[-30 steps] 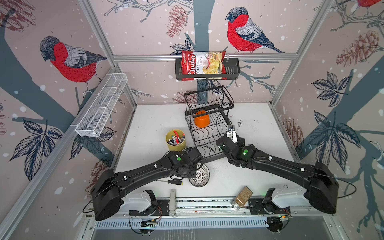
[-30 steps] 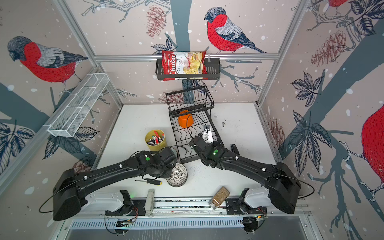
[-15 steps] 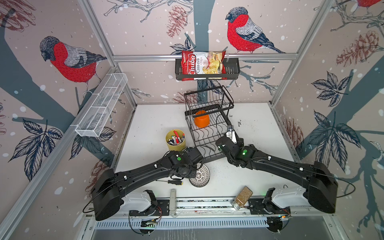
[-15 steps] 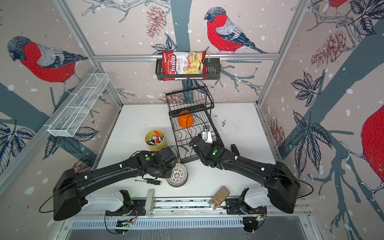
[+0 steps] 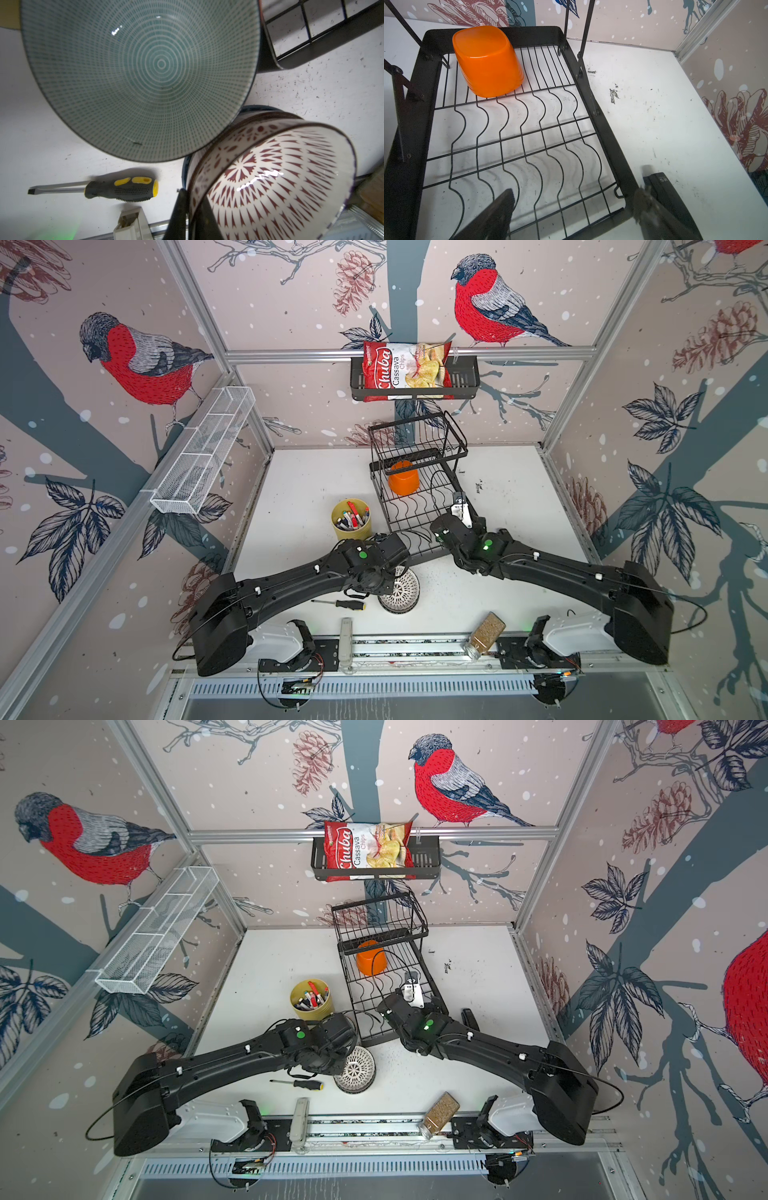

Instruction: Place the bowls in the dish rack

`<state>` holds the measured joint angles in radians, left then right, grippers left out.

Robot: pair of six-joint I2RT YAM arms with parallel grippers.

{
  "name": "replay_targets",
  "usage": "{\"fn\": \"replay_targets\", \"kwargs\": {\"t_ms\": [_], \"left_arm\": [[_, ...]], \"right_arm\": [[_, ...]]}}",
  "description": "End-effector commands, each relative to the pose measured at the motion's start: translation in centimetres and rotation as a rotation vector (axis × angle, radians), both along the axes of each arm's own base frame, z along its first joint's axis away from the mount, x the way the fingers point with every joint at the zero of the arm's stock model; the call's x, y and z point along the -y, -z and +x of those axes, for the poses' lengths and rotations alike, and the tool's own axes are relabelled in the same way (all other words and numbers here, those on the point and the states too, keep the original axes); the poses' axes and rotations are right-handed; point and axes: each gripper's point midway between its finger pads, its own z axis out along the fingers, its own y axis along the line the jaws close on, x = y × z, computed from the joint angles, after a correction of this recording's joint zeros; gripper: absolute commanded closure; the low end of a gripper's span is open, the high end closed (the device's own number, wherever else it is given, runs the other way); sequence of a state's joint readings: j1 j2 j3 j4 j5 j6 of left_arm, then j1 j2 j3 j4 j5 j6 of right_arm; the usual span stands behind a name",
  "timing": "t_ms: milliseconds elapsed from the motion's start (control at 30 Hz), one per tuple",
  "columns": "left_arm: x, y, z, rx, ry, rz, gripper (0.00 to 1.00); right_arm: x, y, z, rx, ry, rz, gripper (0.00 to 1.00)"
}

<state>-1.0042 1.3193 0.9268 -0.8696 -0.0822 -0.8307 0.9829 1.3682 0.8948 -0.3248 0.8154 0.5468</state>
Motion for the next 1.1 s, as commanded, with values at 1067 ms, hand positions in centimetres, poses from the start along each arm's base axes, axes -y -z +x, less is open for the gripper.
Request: {"fn": "replay_targets", "kwargs": {"t_ms": [1067], "left_arm": [[-0.07,-0.94,0.45,0.019,0.008,0.021,0.92]], "right_arm": [[0.14,0.8,0.05,0.004,0.002,-0.015,0.09]]}}
